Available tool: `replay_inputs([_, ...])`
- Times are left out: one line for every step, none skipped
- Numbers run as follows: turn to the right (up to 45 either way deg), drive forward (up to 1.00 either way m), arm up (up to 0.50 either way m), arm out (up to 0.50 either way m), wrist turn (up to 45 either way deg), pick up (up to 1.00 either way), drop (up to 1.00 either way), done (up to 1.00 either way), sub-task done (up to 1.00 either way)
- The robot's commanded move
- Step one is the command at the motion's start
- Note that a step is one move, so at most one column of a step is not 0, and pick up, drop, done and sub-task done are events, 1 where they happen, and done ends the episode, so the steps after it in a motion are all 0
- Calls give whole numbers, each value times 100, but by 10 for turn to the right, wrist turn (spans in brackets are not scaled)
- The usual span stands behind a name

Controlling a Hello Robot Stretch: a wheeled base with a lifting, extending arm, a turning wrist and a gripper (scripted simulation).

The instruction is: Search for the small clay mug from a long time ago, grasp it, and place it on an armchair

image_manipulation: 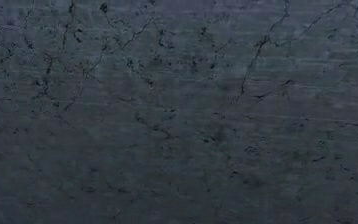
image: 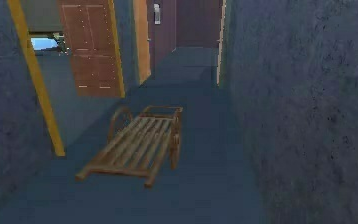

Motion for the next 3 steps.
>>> replay_inputs([0, 35, 0, 0, 0, 0, 0, 0, 0])
replay_inputs([240, 0, 0, 0, 0, 0, 0, 0, 0])
replay_inputs([0, 55, 0, 0, 0, 0, 0, 0, 0])
